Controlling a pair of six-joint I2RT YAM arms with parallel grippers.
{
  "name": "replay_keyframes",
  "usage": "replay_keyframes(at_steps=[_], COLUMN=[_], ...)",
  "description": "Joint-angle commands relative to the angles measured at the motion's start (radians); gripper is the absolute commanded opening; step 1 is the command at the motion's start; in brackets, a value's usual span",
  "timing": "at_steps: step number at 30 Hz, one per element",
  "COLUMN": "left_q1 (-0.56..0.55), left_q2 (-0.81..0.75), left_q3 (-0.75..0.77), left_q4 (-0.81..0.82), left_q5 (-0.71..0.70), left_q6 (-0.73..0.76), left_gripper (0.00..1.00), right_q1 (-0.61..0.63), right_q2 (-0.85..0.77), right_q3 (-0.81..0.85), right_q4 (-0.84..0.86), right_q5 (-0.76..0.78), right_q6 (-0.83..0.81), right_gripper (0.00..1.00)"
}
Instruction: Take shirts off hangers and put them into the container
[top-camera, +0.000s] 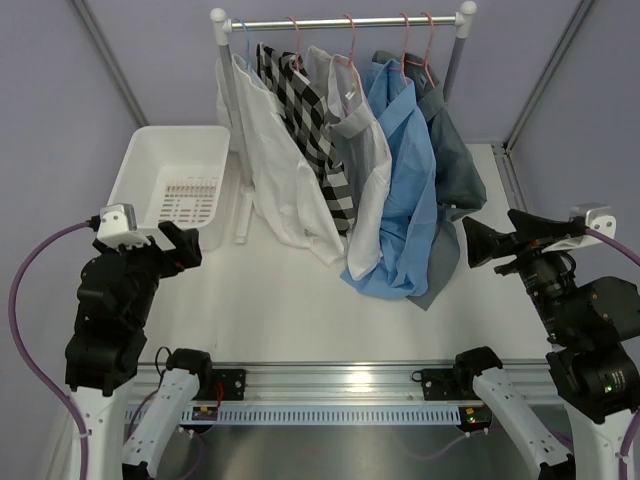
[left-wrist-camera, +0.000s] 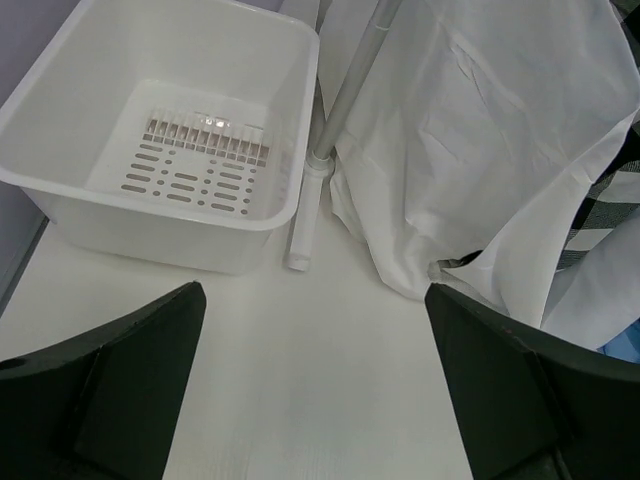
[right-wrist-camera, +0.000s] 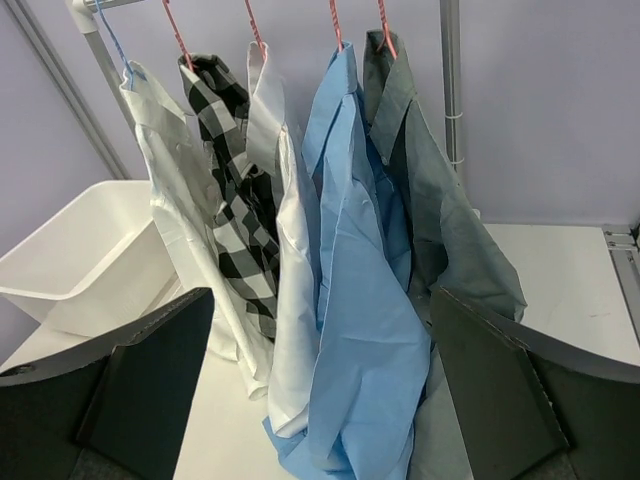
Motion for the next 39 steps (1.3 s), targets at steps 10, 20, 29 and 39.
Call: replay_keyframes(at_steps=[10,20,29,39], left_q1=[-0.004,-0.004,-0.193,-0.341], left_q2=[0.050,0.148,0.602,1.056], left_q3=[-0.059,-0.006,0.401,0.861], left_q4=[0.039,0.050,0.050,0.069], left_q5=[0.085,0.135,-0.026,-0.314], left_q6=[-0.015,-0.087,-0.187,-0.216], left_gripper=[0.99,0.99,0.99,0.99], right_q1=[0.005,0.005,0.005,0.005], right_q2=[0.167,0.260,0.274,0.169], right_q3=[0.018,0.016,-0.010,-0.111], right_q4=[-0.038,-0.082,-0.130,-0.092], right_q5=[-0.045,-0.117,-0.177,-0.237], right_q6=[0.190,0.167,0.170,0.172], right_gripper=[0.99,0.99,0.99,0.99])
